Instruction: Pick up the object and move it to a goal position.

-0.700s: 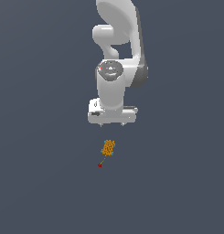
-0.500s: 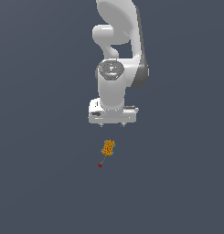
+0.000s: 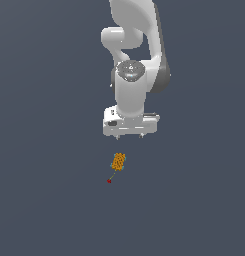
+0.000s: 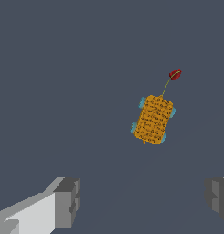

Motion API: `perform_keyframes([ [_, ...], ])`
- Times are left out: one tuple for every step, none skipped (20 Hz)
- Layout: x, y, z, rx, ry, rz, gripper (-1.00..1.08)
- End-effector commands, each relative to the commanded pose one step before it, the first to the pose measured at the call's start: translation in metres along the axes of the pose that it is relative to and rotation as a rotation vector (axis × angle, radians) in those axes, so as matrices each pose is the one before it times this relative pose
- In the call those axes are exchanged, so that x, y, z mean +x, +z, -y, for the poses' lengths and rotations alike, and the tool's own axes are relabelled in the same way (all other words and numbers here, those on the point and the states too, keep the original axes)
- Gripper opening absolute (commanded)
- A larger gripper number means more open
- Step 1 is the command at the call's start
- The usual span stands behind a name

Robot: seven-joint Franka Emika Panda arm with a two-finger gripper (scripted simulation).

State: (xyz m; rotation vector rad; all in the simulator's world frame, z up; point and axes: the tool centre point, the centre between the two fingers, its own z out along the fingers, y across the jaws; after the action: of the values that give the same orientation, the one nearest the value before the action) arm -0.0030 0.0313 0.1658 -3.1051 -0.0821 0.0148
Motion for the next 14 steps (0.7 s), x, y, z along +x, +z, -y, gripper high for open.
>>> perform_keyframes([
  [0.00093,0.00182,-0.00193,-0.00050,0.00679,0.00109,1.00],
  [0.00120,0.00122,-0.00084,-0.00022,0.00493,-0.00006,1.00],
  [0.00158,0.00147,-0.00095,-0.00020,0.00601,-0.00033,1.00],
  [0.00192,0.00174,-0.00102,-0.00021,0.00699,-0.00051,1.00],
  [0.00219,0.00204,-0.00124,-0.00029,0.00818,-0.00055,1.00],
  [0.00241,0.00240,-0.00149,-0.00044,0.00942,-0.00042,1.00],
  [0.00264,0.00279,-0.00179,-0.00061,0.01079,-0.00030,1.00],
  [0.00291,0.00315,-0.00198,-0.00075,0.01197,-0.00030,1.00],
  [0.00322,0.00348,-0.00210,-0.00084,0.01307,-0.00046,1.00],
  [0.00351,0.00384,-0.00225,-0.00098,0.01421,-0.00057,1.00],
  [0.00376,0.00424,-0.00242,-0.00116,0.01537,-0.00060,1.00],
  [0.00401,0.00466,-0.00260,-0.00137,0.01656,-0.00065,1.00],
  [0.00426,0.00508,-0.00274,-0.00157,0.01768,-0.00074,1.00],
  [0.00449,0.00552,-0.00288,-0.00181,0.01881,-0.00084,1.00],
])
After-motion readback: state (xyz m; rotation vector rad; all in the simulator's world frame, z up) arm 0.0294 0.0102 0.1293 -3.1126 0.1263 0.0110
